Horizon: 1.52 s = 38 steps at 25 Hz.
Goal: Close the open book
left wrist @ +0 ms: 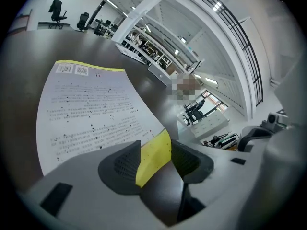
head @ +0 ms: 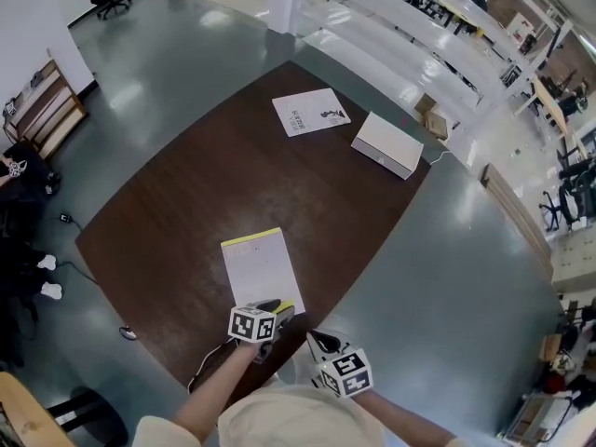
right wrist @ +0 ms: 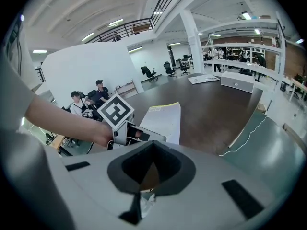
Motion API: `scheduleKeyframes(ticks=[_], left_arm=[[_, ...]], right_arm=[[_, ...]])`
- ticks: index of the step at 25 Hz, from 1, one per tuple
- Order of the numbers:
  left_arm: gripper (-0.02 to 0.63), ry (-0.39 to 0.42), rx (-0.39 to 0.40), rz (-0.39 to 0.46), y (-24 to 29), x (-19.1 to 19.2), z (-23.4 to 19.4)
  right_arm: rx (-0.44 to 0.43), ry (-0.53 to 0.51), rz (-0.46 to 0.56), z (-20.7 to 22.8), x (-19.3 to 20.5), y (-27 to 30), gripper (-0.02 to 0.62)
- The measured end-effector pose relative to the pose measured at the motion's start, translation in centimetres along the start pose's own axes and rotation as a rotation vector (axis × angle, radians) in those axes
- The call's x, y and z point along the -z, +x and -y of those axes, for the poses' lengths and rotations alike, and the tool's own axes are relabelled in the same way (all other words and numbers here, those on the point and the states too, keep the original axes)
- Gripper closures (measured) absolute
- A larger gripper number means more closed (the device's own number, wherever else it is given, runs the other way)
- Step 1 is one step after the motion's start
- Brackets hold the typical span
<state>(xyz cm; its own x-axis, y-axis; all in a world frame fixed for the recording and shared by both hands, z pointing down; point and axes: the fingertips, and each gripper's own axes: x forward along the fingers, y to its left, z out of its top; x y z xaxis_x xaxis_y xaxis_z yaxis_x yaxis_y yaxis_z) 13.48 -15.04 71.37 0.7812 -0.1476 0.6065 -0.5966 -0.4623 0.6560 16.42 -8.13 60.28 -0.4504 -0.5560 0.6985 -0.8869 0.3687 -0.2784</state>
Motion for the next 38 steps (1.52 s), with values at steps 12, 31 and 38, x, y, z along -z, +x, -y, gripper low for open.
scheduleKeyframes(ticks=[12,31,38], left_arm=[[0.594,0.058,0.013,0.209,-6.5,-1.8,5.4],[0.595,0.067,-0.119,0.398,-21.0,-0.3,4.6],[0.445,0.094,0.12,0.333,-17.6,-0.1,8.9]], right_arm=[[0.03,-0.015,0.058,-0.8,0.3,-2.0,0.589],[-0.015,-0.071,0.151,-9.0,-2.1,-1.5,0.589],[-0.009,-0.076,0.142,-9.3,-1.8,-1.6,0.589]])
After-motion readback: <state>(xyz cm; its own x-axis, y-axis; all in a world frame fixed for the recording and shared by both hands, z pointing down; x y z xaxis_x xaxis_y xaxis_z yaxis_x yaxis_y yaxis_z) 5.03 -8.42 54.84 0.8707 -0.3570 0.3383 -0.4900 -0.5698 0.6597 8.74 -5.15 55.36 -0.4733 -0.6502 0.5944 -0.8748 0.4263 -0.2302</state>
